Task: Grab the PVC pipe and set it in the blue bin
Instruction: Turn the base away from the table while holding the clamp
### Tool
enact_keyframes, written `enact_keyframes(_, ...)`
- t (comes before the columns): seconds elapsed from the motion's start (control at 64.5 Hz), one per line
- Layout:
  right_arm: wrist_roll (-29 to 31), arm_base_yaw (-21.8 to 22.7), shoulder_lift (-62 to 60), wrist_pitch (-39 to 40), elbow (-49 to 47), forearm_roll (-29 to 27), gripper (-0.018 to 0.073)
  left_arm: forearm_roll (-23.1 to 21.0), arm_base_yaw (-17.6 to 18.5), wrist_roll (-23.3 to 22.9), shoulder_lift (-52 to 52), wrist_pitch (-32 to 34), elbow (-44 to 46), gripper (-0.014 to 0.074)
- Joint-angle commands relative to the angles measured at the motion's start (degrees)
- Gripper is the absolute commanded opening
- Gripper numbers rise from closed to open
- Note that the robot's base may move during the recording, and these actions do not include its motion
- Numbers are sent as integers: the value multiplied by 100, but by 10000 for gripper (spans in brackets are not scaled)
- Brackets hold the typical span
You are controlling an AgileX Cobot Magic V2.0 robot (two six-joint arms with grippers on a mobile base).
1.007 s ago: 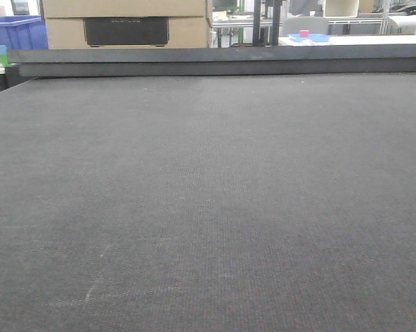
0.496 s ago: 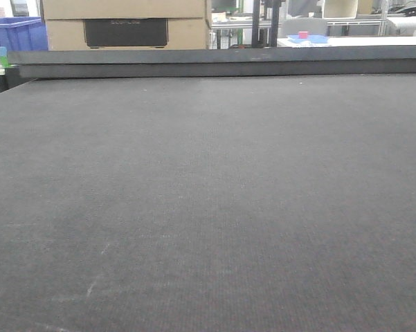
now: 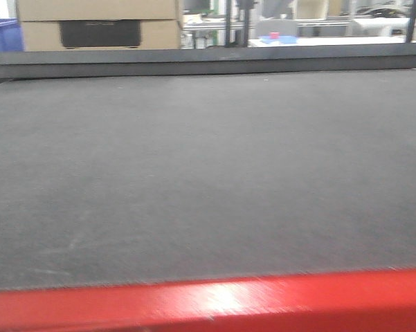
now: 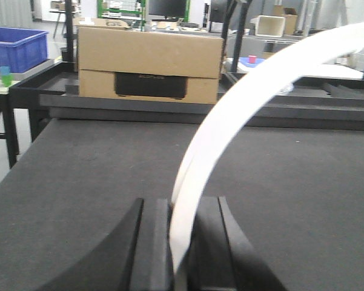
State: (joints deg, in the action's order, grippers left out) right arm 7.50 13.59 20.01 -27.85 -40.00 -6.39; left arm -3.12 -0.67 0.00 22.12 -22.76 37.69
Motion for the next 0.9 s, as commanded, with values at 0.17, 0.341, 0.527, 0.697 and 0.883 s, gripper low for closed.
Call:
enact_keyframes(0.17,20,-10,-28,175,1,21,-162,-22,39,-39,-21,161,5,-111)
enact_keyframes(0.341,20,-10,-28,175,1,21,-162,-22,39,-39,-21,161,5,-111)
enact_keyframes(0.527,20,-10,-28,175,1,21,-162,-22,39,-39,-21,161,5,-111)
enact_keyframes(0.697,20,-10,-28,175,1,21,-162,-22,39,-39,-21,161,5,-111)
enact_keyframes(0.883,20,-10,-28,175,1,21,-162,-22,39,-39,-21,161,5,-111)
